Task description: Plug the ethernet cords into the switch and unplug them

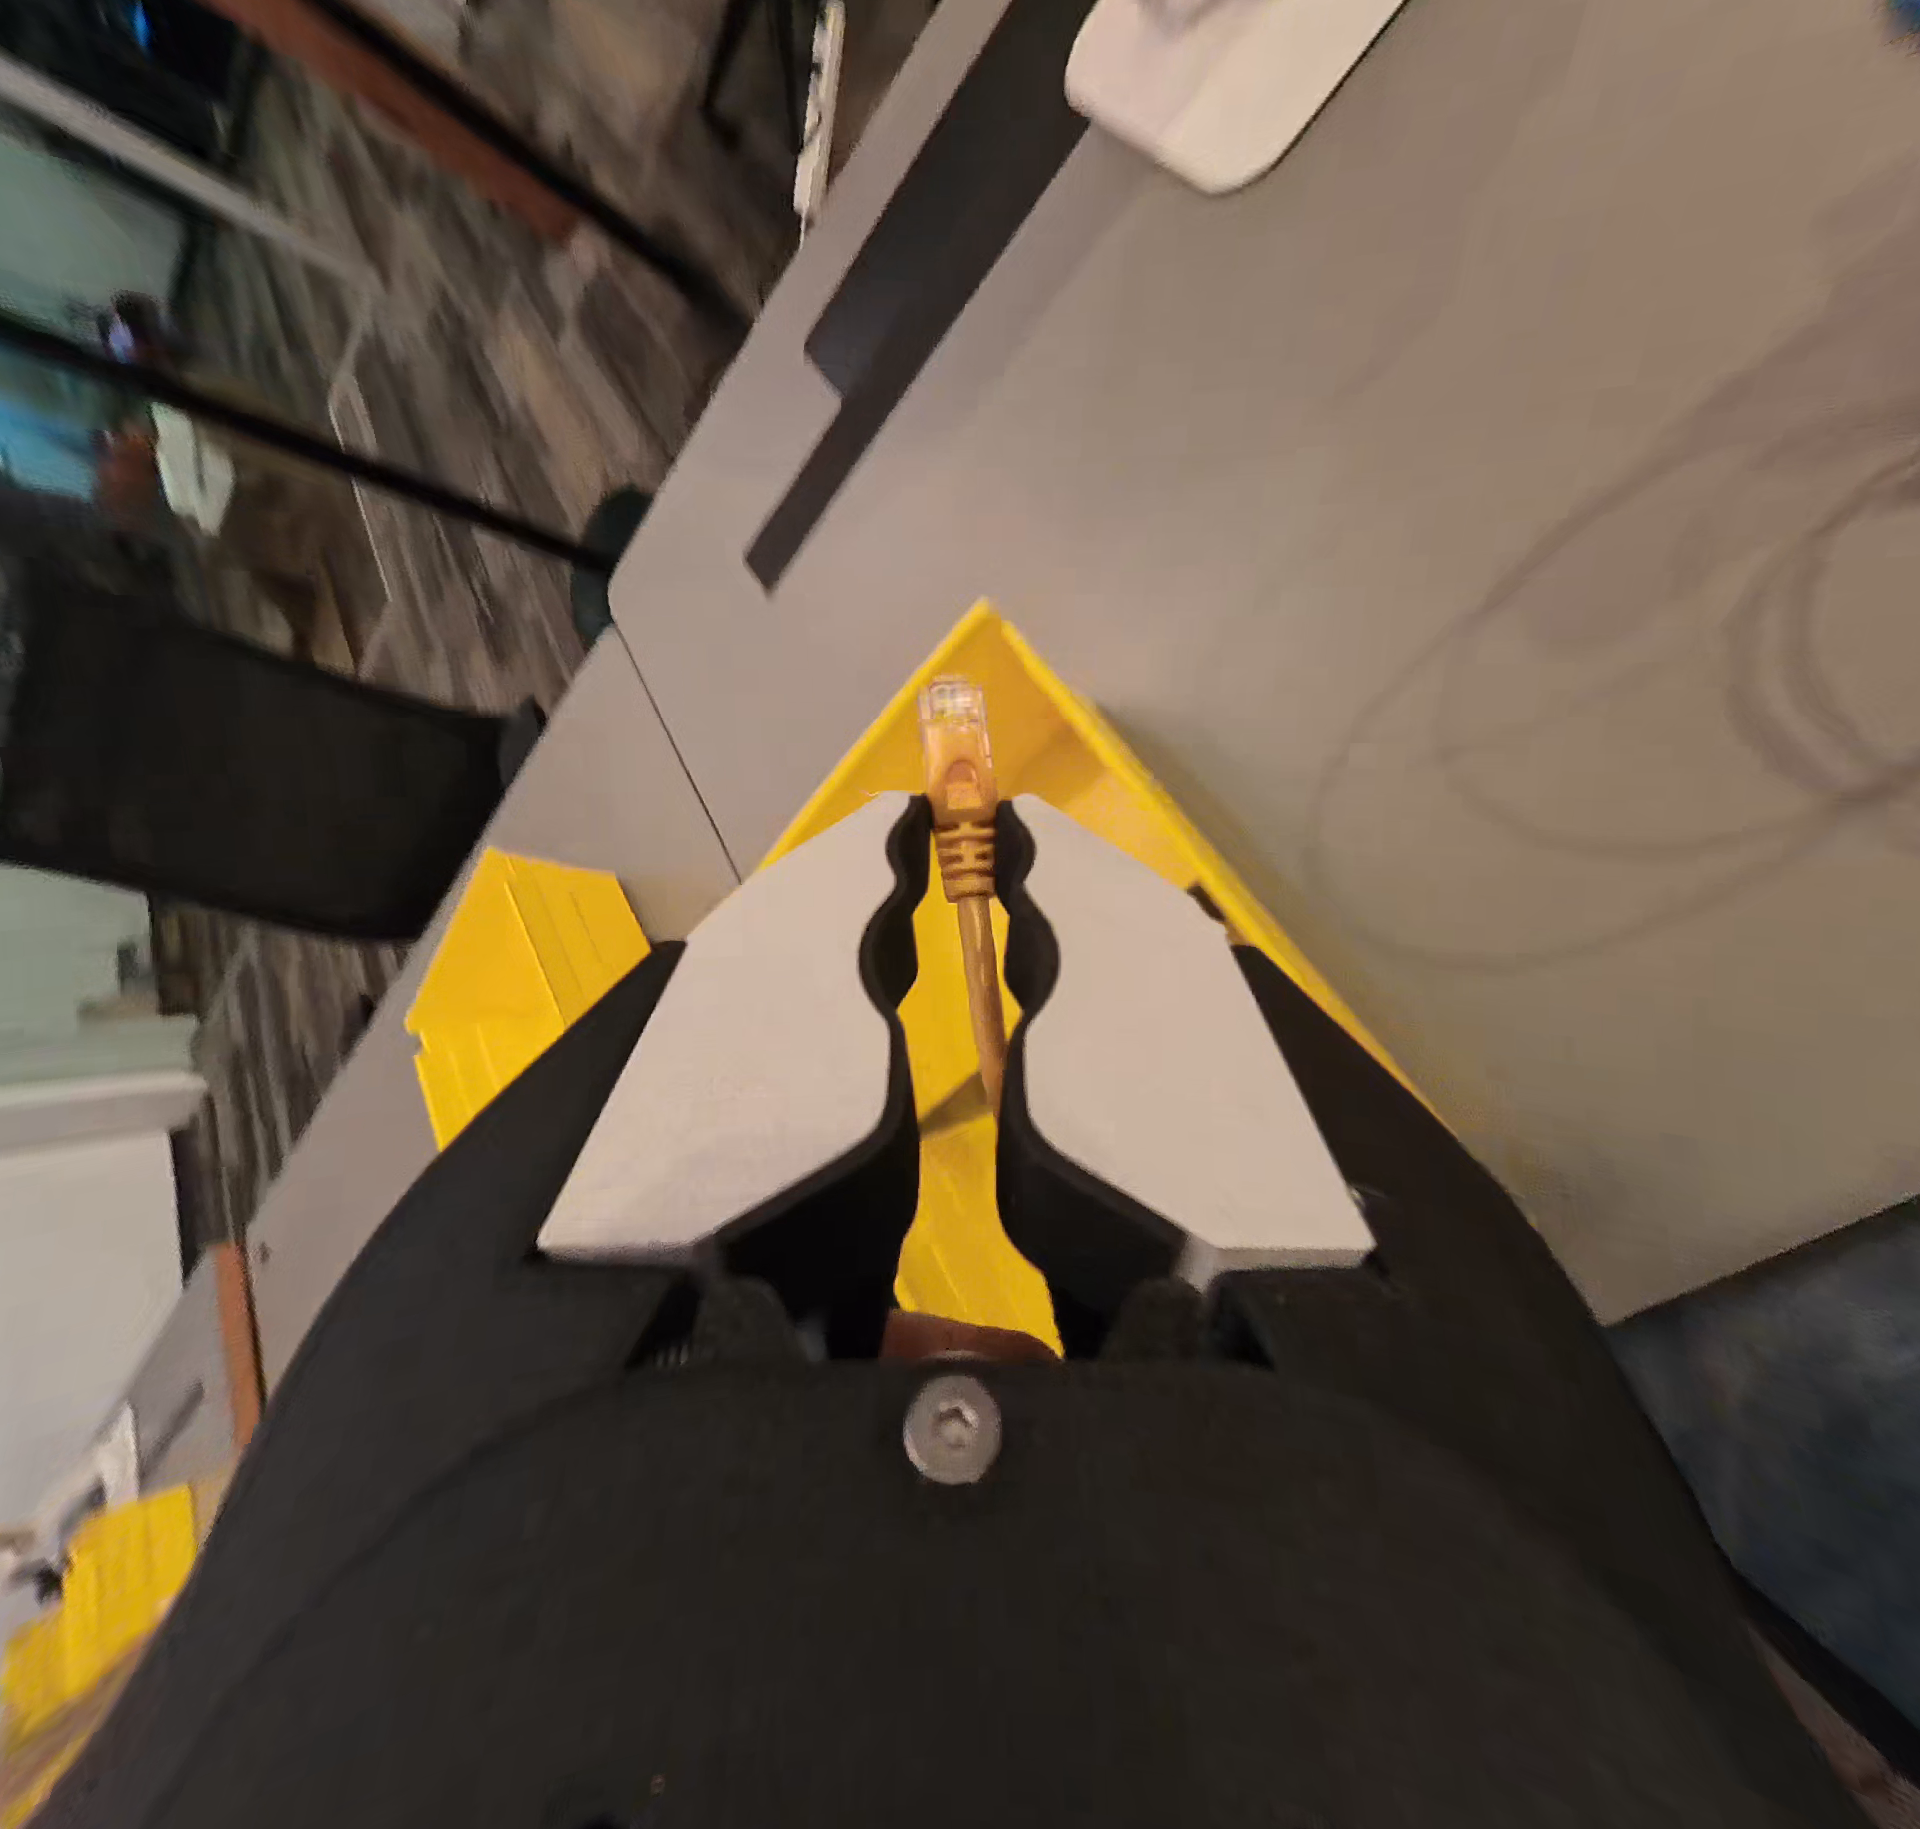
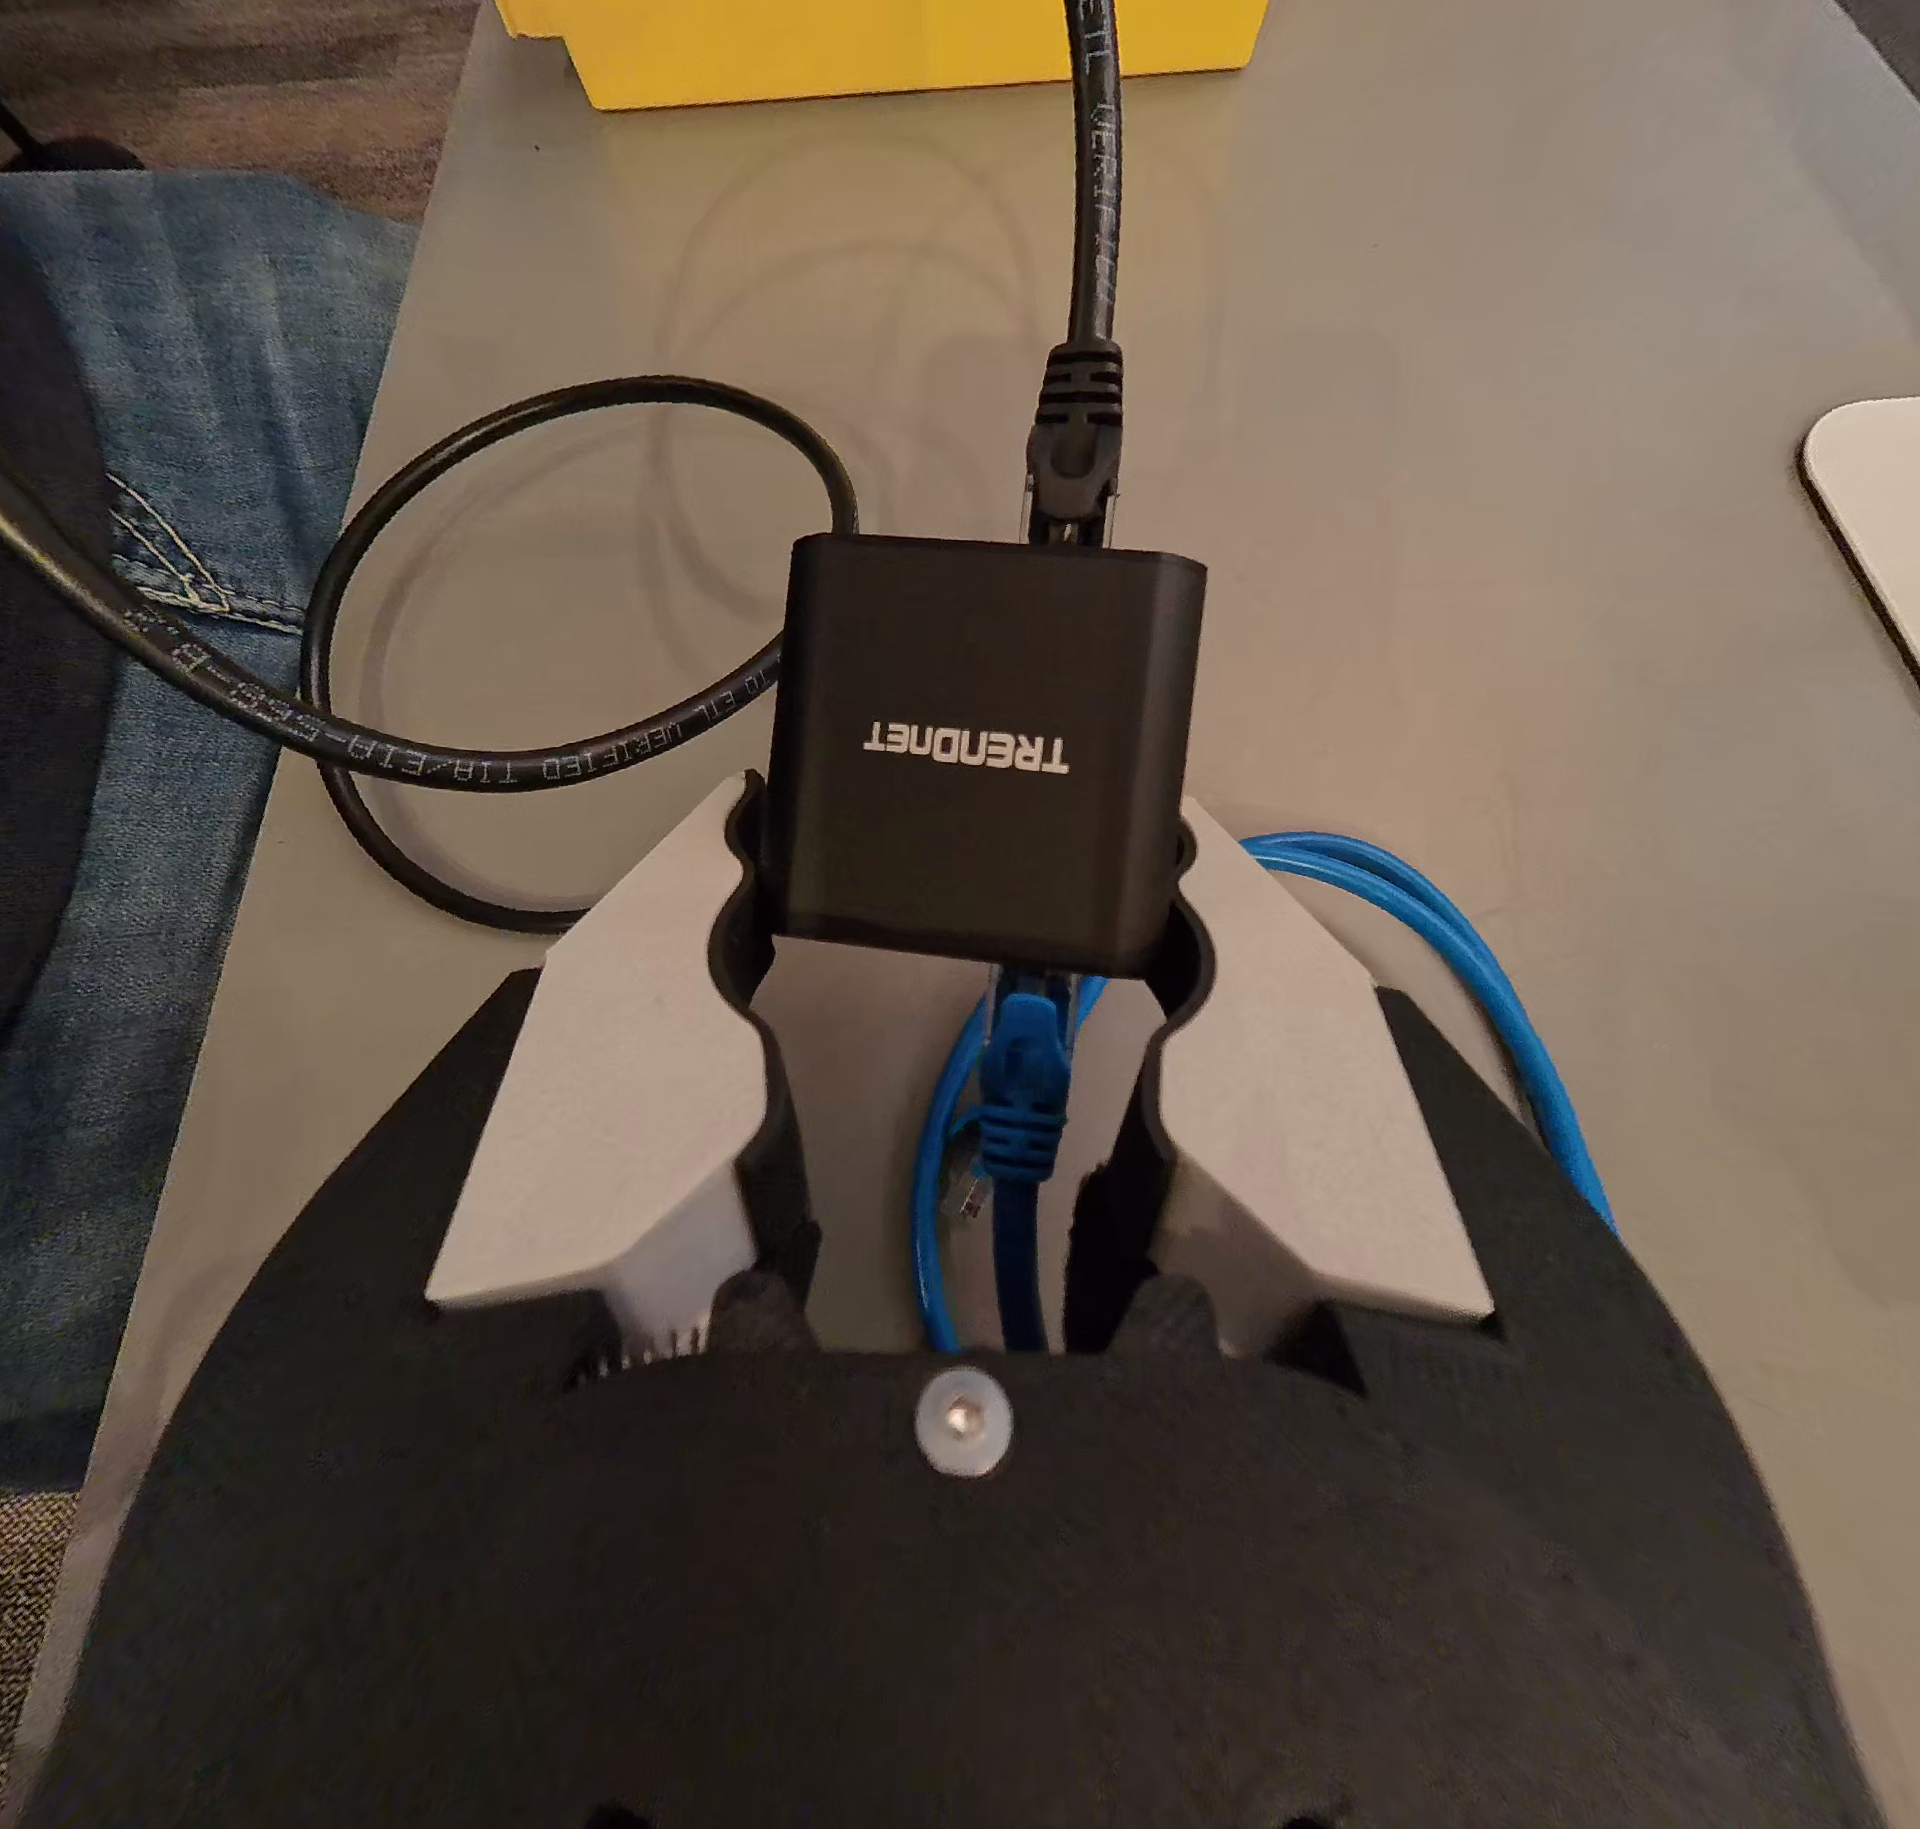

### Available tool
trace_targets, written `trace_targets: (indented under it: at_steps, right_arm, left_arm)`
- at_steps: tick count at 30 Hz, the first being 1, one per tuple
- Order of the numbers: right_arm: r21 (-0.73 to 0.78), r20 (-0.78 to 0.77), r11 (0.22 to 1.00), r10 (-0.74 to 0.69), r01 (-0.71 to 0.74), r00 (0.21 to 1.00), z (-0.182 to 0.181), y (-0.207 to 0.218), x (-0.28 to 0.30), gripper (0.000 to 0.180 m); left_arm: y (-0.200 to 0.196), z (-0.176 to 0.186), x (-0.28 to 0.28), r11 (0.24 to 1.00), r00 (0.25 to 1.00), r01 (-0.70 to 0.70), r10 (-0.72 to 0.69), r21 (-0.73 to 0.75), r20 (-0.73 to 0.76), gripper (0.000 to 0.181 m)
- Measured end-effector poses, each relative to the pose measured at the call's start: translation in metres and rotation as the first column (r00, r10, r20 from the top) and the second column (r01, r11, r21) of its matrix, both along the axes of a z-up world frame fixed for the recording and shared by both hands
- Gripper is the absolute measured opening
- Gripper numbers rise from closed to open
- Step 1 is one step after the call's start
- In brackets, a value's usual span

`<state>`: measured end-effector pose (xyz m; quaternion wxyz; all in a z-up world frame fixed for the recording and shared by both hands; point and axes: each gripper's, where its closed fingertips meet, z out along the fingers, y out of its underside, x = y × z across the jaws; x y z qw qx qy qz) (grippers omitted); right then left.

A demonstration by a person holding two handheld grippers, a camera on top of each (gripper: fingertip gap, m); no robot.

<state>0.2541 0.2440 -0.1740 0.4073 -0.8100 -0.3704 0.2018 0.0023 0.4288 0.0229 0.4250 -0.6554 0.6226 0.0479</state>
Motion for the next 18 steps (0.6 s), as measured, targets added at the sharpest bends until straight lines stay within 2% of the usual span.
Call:
trace_targets:
  at_steps: [6,11,16,18]
  right_arm:
    - [0.007,-0.003,1.0,-0.004,0.004,1.0,0.003,0.001,0.003,0.07]
    - [0.007,-0.003,1.0,-0.008,0.008,1.0,0.004,0.001,0.006,0.07]
    - [0.011,-0.002,1.0,-0.007,0.007,1.0,0.007,0.001,0.008,0.07]
    - [0.012,-0.002,1.0,-0.006,0.006,1.0,0.007,0.002,0.008,0.07]
  left_arm:
    - [-0.038,0.024,0.073,0.976,0.978,0.208,-0.208,0.065,-0.007,0.012]
    - [-0.08,0.032,0.133,0.913,0.918,0.395,-0.397,0.103,-0.01,0.011]
    - [-0.107,0.004,0.17,0.846,0.848,0.529,-0.525,0.068,-0.071,0.011]
    - [-0.11,-0.013,0.18,0.838,0.838,0.543,-0.537,0.056,-0.095,0.012]
